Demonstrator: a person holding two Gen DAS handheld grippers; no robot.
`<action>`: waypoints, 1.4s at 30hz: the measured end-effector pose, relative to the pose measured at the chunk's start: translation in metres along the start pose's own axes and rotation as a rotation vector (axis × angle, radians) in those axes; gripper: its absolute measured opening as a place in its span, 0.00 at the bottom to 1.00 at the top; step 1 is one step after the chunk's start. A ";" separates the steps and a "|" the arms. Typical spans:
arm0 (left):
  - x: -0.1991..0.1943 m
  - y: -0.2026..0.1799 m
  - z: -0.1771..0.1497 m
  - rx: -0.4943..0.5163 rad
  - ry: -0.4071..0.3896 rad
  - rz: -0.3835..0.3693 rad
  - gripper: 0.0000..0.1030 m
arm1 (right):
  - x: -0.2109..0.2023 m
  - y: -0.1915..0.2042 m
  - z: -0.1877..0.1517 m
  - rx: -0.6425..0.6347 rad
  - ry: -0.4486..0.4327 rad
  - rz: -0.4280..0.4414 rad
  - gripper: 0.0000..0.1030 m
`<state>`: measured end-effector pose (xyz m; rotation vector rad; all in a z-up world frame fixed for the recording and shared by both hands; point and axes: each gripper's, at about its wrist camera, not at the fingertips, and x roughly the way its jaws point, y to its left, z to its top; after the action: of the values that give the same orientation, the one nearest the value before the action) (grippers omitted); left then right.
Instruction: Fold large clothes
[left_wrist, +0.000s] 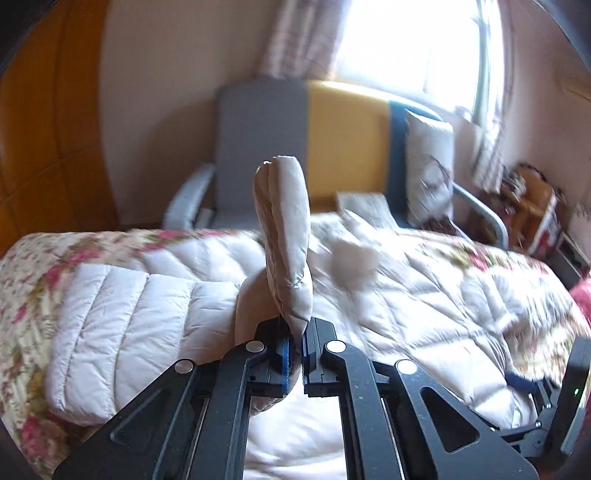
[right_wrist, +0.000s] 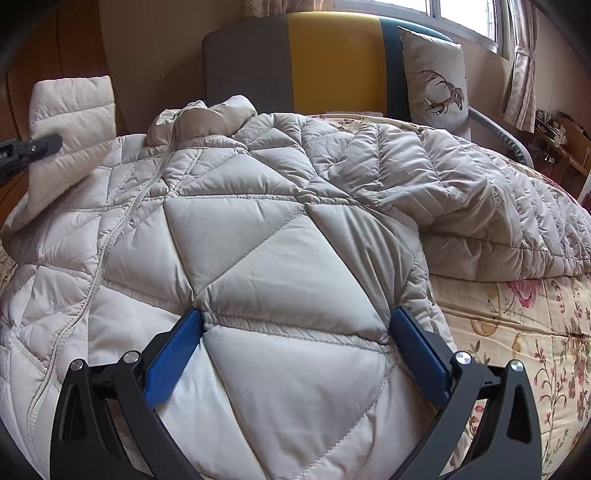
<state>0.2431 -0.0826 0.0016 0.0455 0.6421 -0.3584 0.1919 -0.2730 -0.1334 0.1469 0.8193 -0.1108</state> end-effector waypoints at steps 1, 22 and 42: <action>0.007 -0.010 -0.006 0.012 0.018 -0.018 0.03 | 0.000 0.000 0.000 0.001 0.000 0.001 0.98; -0.025 -0.019 -0.019 0.023 -0.020 -0.126 0.87 | 0.002 0.000 0.001 0.007 0.004 0.005 0.98; 0.030 0.166 -0.053 -0.275 0.081 0.337 0.35 | -0.010 0.005 0.004 -0.016 -0.014 -0.006 0.98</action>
<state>0.2909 0.0717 -0.0703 -0.0938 0.7452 0.0588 0.1886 -0.2689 -0.1224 0.1283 0.8066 -0.1111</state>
